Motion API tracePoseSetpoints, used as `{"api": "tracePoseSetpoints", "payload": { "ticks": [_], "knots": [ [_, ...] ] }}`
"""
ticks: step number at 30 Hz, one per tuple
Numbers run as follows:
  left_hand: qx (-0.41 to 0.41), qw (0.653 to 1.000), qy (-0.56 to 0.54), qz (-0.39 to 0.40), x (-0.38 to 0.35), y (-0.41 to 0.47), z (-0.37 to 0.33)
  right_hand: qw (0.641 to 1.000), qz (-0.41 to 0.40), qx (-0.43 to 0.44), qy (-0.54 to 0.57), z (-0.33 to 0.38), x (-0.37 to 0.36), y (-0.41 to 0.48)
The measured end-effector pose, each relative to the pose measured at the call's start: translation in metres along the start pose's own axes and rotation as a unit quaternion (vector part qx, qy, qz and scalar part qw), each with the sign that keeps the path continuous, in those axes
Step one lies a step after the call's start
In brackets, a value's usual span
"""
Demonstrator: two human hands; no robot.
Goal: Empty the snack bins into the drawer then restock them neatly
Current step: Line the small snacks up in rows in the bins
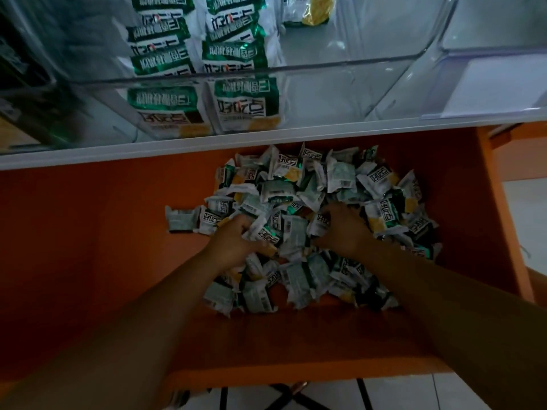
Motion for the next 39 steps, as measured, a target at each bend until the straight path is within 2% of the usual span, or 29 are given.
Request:
{"api": "tracePoseSetpoints", "payload": {
  "ticks": [3,6,8,10,14,17,22,26,31,34,39],
  "knots": [
    [0.033,0.997,-0.064,-0.018,0.013,-0.008,0.007,0.993,0.051,0.013,0.104,0.015,-0.007,-0.002],
    [0.041,0.989,-0.138,-0.022,0.016,-0.014,0.01,0.982,0.125,-0.015,0.143,0.032,-0.019,0.002],
    [0.059,0.978,-0.199,-0.011,0.015,-0.016,0.012,0.977,0.142,-0.028,0.157,0.041,-0.024,0.007],
    [0.068,0.972,-0.225,-0.004,0.015,-0.019,0.011,0.977,0.137,-0.035,0.162,0.047,-0.027,0.011],
    [0.076,0.966,-0.247,-0.006,0.017,-0.021,0.008,0.989,0.106,-0.041,0.091,0.046,-0.036,0.006],
    [0.073,0.959,-0.275,-0.011,0.017,-0.025,0.009,0.99,0.064,-0.033,0.12,0.042,-0.038,-0.001],
    [0.06,0.95,-0.303,-0.036,0.016,-0.04,0.006,0.985,0.069,-0.017,0.16,0.042,-0.011,-0.018],
    [0.02,0.94,-0.339,-0.025,0.021,-0.062,-0.018,0.979,0.06,0.031,0.192,0.063,0.032,-0.057],
    [-0.074,0.901,-0.425,0.045,0.033,-0.105,-0.066,0.965,-0.023,0.154,0.213,0.107,0.078,-0.125],
    [-0.122,0.909,-0.397,0.045,0.047,-0.137,-0.088,0.948,-0.053,0.227,0.218,0.136,0.096,-0.162],
    [-0.182,0.916,-0.357,0.009,0.075,-0.19,-0.109,0.938,-0.083,0.279,0.19,0.172,0.112,-0.204]
  ]
}}
Point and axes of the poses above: each hand's wrist, its own y-axis towards the middle knuckle, its own x-axis out of the back of the hand, z = x × y, the point moved 3 cm from there along y, towards the middle knuckle, and after that the axes turned 6 degrees about z, right-handed, at the moved point
